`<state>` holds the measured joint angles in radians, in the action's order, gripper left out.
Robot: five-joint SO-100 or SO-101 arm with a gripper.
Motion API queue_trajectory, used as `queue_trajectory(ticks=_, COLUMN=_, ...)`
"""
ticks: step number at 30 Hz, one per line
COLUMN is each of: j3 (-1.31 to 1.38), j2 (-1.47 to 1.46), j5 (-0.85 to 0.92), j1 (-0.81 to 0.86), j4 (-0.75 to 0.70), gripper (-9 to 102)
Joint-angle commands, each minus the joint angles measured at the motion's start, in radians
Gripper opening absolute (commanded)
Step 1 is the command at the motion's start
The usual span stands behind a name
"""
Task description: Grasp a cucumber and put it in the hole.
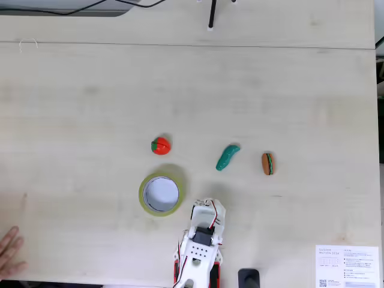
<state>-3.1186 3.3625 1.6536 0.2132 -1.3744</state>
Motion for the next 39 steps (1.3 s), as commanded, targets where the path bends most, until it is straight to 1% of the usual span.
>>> queue_trajectory(ticks=1, j3=0.008, j2=0.003, j5=0.006, j1=0.002, j4=-0.015, gripper=1)
queue_trajectory(ticks=28, j3=0.008, j2=0.003, j5=0.006, j1=0.002, j4=-0.015, gripper=0)
queue_trajectory(ticks=39, j3=0.008, j2=0.003, j5=0.006, j1=0.002, j4=-0.015, gripper=3)
